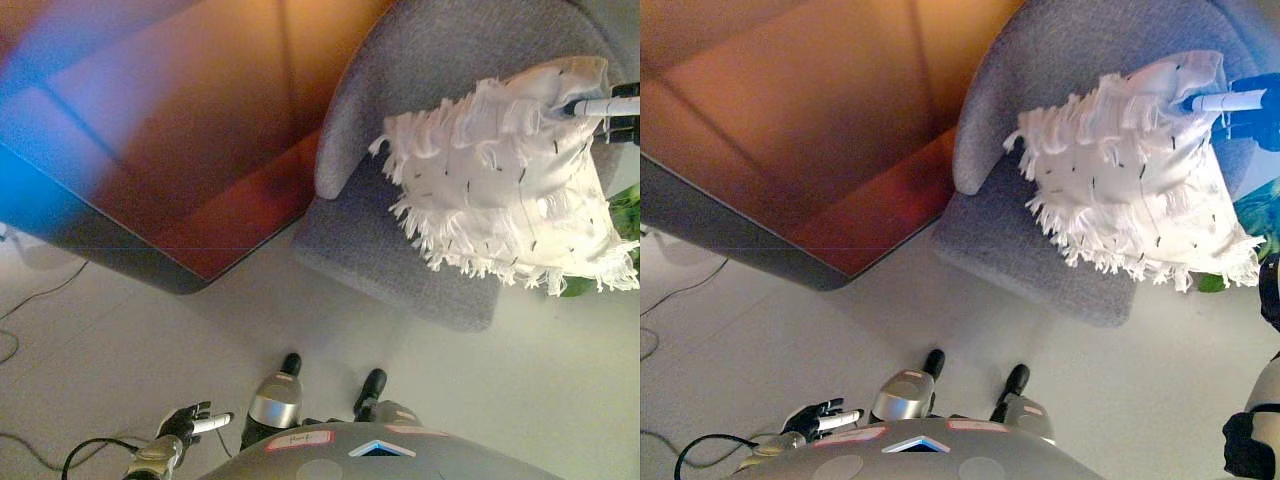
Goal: Pick up the pillow and put it on the sofa.
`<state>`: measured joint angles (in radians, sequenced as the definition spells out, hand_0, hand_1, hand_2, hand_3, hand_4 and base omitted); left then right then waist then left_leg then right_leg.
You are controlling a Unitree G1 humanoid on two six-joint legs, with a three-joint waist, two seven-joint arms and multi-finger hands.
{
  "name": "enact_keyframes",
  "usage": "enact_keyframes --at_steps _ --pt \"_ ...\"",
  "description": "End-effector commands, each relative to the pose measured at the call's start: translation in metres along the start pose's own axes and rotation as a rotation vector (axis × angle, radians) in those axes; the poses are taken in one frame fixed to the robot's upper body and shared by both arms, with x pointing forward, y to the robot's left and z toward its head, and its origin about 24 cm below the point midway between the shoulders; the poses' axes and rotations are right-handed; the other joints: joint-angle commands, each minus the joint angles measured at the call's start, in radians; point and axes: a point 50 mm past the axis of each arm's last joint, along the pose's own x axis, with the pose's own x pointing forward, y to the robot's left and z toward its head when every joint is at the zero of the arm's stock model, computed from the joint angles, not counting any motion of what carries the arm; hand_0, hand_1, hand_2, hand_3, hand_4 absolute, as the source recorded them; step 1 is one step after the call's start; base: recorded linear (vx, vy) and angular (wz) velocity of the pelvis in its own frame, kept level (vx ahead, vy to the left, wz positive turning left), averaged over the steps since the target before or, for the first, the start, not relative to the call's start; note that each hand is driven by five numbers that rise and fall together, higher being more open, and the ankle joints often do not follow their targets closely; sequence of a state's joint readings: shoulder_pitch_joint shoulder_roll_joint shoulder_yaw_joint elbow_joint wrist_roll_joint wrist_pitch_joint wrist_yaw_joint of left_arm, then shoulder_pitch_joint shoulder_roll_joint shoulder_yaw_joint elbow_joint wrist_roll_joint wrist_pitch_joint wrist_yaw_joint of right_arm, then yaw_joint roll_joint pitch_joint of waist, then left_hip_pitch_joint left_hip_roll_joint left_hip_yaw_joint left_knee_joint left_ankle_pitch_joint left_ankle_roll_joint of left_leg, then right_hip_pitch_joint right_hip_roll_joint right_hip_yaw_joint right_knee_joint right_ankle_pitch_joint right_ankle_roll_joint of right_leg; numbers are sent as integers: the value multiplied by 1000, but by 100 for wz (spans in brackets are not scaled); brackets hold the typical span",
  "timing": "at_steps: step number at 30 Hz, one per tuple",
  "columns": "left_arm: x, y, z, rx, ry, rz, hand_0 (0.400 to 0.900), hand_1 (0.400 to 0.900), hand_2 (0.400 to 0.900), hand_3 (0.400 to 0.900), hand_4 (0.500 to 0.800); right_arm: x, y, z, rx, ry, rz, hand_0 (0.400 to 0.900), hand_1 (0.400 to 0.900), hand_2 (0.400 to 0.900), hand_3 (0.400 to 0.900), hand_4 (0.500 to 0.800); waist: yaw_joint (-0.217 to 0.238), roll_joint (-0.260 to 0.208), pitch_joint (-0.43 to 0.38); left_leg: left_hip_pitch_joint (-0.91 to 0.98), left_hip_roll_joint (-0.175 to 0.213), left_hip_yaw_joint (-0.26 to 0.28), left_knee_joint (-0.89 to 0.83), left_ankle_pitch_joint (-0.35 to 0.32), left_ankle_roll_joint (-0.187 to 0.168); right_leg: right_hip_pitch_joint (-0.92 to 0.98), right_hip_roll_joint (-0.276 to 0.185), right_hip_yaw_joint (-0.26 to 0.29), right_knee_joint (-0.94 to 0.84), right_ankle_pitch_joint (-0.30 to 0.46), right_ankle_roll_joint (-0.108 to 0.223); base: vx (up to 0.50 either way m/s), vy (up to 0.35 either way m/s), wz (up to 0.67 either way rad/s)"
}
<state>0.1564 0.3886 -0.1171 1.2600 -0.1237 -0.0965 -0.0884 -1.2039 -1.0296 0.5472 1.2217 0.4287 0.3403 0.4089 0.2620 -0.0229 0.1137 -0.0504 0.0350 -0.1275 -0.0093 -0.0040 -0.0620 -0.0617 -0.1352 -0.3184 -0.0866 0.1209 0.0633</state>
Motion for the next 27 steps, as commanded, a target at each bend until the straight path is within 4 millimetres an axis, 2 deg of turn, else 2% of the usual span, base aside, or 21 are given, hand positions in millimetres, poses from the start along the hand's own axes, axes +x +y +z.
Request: enact_keyframes --at_steps 1,2,6,10,12,18,27 --pt "-4 26 0 57 -15 71 900 900 900 900 800 -45 -35 99 89 -388 -204 784 784 784 784 731 31 -9 6 -44 40 31 -78 102 -54 63 -10 -5 -1 -60 37 -70 -48 19" --pt "-4 26 3 55 -26 75 900 900 900 900 800 -46 -39 98 118 -377 -214 900 900 900 900 800 34 -3 9 -50 41 27 -78 102 -55 59 -10 -9 -1 -62 36 -83 -32 22" --pt "-3 29 12 51 -62 67 900 900 900 900 800 -49 -46 96 145 -338 -269 900 900 900 900 800 48 16 29 -87 36 13 -78 108 -56 32 -14 -20 -1 -65 35 -138 -14 13" --pt "-6 31 2 55 -41 72 900 900 900 900 800 -48 -56 75 122 -234 -288 900 900 900 900 800 50 19 23 -66 40 16 -78 106 -59 53 -12 -21 -1 -68 38 54 -10 -3" --pt "-6 32 2 59 -46 73 900 900 900 900 800 -49 -60 72 123 -215 -306 900 900 900 900 800 50 16 20 -57 43 18 -78 103 -59 60 -9 -20 -1 -71 35 54 -21 -6" --pt "-5 33 10 59 -74 61 900 900 900 900 800 -54 -74 58 81 -140 -389 900 900 900 900 800 37 14 22 -50 44 25 -78 97 -59 59 -10 -7 -1 -72 37 -3 -4 -5" --pt "-8 38 2 49 -71 70 900 900 900 900 800 -65 -95 34 38 -8 -484 900 900 900 900 800 16 5 10 -27 50 46 -78 88 -60 70 -11 10 -1 -73 42 10 -10 -4"
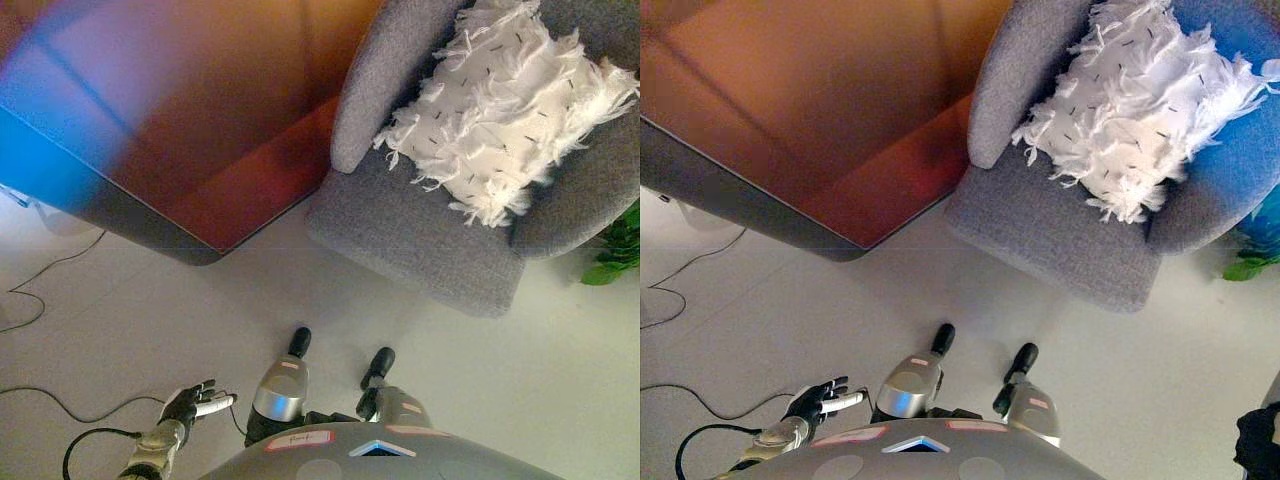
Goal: Pick up the pillow and put it on the sofa.
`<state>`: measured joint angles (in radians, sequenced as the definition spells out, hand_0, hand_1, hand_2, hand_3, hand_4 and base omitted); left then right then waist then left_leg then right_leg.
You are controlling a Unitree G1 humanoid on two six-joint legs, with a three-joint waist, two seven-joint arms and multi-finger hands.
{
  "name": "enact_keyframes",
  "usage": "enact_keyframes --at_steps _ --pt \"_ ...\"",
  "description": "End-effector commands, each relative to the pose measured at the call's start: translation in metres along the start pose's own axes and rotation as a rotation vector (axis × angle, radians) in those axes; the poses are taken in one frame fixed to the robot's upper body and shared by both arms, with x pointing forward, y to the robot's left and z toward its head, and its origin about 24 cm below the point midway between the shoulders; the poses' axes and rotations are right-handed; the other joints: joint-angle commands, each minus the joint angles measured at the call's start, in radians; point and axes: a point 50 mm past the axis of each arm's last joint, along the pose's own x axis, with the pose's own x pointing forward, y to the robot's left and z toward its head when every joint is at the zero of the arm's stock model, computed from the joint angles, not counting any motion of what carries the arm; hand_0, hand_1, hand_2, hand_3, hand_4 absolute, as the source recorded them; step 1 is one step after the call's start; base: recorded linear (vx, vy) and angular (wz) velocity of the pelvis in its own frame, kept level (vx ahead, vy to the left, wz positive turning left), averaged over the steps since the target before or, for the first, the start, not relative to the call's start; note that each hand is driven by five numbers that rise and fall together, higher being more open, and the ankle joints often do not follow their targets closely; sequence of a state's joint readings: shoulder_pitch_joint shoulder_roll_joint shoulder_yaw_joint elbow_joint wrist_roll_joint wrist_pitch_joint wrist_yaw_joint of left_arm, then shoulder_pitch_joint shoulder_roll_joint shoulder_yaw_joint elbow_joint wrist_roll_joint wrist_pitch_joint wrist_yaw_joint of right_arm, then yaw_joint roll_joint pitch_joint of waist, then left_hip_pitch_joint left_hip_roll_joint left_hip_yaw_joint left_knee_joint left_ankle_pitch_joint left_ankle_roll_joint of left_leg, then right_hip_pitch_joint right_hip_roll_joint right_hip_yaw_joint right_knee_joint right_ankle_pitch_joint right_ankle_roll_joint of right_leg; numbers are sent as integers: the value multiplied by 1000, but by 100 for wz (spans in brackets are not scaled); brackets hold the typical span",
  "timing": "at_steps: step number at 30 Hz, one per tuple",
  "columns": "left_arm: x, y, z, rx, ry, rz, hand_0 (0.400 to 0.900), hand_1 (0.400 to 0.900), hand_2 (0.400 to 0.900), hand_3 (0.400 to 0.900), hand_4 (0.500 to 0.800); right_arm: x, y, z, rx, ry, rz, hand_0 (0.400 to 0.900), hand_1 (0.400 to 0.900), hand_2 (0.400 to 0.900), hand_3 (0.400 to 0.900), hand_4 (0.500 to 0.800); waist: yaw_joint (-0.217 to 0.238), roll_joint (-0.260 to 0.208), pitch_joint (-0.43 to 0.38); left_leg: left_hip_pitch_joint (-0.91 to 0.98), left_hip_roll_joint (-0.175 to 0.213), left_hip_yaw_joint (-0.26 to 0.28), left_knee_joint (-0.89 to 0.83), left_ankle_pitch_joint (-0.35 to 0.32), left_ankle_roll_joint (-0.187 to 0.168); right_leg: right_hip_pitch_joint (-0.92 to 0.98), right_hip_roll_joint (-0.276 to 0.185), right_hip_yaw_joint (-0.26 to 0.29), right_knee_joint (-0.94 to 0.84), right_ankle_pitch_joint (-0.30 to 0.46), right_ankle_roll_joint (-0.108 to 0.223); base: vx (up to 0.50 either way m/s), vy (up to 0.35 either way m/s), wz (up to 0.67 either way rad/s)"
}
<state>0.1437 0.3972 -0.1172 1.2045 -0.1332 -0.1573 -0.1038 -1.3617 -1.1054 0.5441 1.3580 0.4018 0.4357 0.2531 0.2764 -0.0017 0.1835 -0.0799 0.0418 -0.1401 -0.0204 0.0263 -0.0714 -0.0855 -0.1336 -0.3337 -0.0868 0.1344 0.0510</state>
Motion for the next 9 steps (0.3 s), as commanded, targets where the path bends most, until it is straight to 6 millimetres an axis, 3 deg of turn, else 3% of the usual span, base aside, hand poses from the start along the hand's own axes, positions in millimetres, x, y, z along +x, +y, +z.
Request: enact_keyframes --at_steps 1,3,5,7,9 --pt "-12 37 -20 42 54 84 900 900 900 900 800 -24 -49 27 -95 -78 -201 900 900 900 900 800 -2 -18 -64 6 43 60 -67 56 -50 94 -13 29 0 -87 55 -4 7 -5" --pt "-11 38 -17 31 43 89 900 900 900 900 800 -21 -54 9 -80 -17 -170 900 900 900 900 800 -16 -24 -78 16 43 68 -67 51 -50 98 -14 35 0 -88 57 9 18 -7" --pt "-10 39 -13 6 31 98 900 900 900 900 800 -16 -58 -23 -88 85 -116 900 900 900 900 800 -37 -29 -92 31 42 79 -67 43 -47 108 -17 40 0 -88 61 30 18 -8" --pt "-10 45 -9 -16 26 108 900 900 900 900 800 -11 -61 -64 -150 200 -66 900 900 900 900 800 -58 -37 -104 48 41 94 -67 35 -43 117 -19 45 0 -87 64 15 20 -9" --pt "-9 48 -6 -80 32 113 900 900 900 900 800 -7 -62 -124 -232 318 -34 900 900 900 900 800 -89 -38 -115 69 39 112 -67 28 -37 130 -20 54 0 -84 65 -16 36 -11"
